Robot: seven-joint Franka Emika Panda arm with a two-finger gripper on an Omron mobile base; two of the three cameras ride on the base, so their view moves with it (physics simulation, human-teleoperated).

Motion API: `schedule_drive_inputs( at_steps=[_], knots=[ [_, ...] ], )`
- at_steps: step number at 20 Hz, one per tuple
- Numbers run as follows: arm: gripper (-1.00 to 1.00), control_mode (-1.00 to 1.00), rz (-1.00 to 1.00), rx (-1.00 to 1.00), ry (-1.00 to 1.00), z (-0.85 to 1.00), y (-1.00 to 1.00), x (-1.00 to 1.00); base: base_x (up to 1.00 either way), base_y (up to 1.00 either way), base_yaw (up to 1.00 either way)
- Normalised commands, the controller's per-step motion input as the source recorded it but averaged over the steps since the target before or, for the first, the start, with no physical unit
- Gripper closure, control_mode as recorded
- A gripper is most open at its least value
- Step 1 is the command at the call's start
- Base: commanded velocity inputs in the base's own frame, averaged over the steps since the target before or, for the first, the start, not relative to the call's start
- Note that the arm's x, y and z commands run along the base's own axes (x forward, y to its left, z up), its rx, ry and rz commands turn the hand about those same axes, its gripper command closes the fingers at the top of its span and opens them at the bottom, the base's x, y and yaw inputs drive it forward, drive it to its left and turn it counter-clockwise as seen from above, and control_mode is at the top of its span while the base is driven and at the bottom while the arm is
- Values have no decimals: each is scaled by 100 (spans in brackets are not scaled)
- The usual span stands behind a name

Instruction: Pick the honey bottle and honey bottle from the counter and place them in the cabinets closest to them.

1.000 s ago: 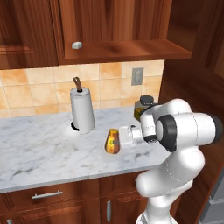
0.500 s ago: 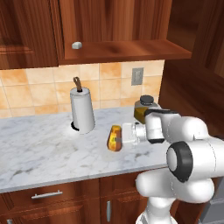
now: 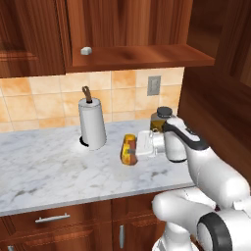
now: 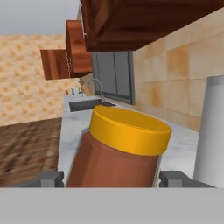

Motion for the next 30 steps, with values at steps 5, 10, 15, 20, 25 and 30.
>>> schedule_drive_inputs(
  at_steps=[5, 10, 15, 20, 25, 30],
  knots=[
    [100, -100, -12, -1, 0, 57, 2, -40, 0, 0, 0],
    [100, -100, -13, -2, 0, 42, 0, -47, 0, 0, 0],
    [100, -100, -6, -6, 0, 42, 0, -50, 0, 0, 0],
    [100, -100, -1, -12, -1, 28, 0, -44, 0, 0, 0],
    [100, -100, 0, -3, -8, 55, 0, -36, 0, 0, 0],
    [100, -100, -3, 3, -10, 67, -3, -31, 0, 0, 0]
  ],
)
